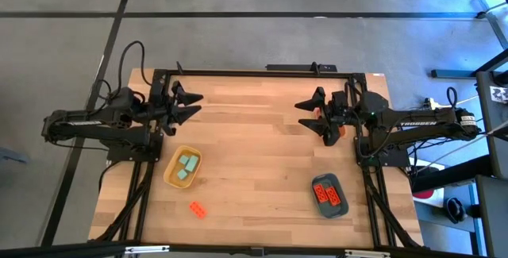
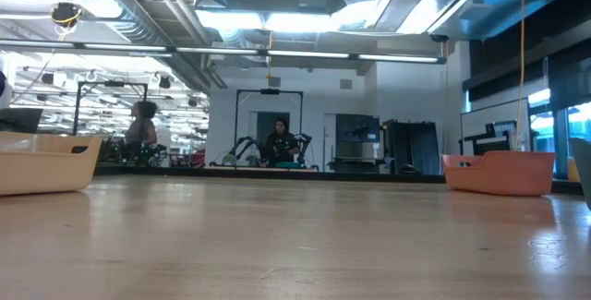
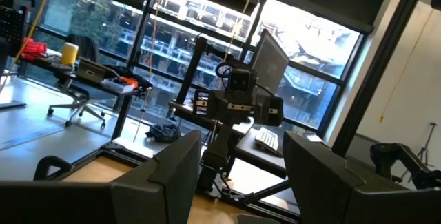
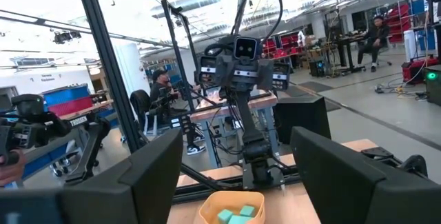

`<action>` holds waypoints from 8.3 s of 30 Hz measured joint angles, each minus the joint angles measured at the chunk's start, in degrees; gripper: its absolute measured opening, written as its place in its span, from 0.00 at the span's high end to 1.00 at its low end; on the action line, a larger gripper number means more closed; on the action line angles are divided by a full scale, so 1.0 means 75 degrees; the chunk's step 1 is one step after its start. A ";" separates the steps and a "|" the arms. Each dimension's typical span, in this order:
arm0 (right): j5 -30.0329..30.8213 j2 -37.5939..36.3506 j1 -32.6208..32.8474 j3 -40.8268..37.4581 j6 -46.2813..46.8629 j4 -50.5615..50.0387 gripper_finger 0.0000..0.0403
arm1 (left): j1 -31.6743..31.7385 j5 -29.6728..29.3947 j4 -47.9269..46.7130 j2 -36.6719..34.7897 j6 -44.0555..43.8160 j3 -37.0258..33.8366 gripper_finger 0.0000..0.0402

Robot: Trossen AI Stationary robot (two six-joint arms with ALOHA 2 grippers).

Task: Sort & place blocks by color
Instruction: Put the orange game piece into the blue bin

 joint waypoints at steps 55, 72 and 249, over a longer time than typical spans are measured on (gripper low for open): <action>0.0211 0.0000 -0.0003 0.0001 0.0256 -0.0041 0.32 | -0.6634 -0.0640 -0.8756 0.6721 -0.0710 0.5544 0.51; 0.0184 0.0000 -0.0003 0.0003 0.0256 -0.0070 0.32 | -0.6709 -0.0195 -0.9324 0.9193 -0.0078 0.6152 0.29; 0.0603 0.2509 0.1023 0.0988 0.0620 0.0242 0.54 | -0.1207 -0.0295 0.2172 0.8131 0.0039 0.3722 0.68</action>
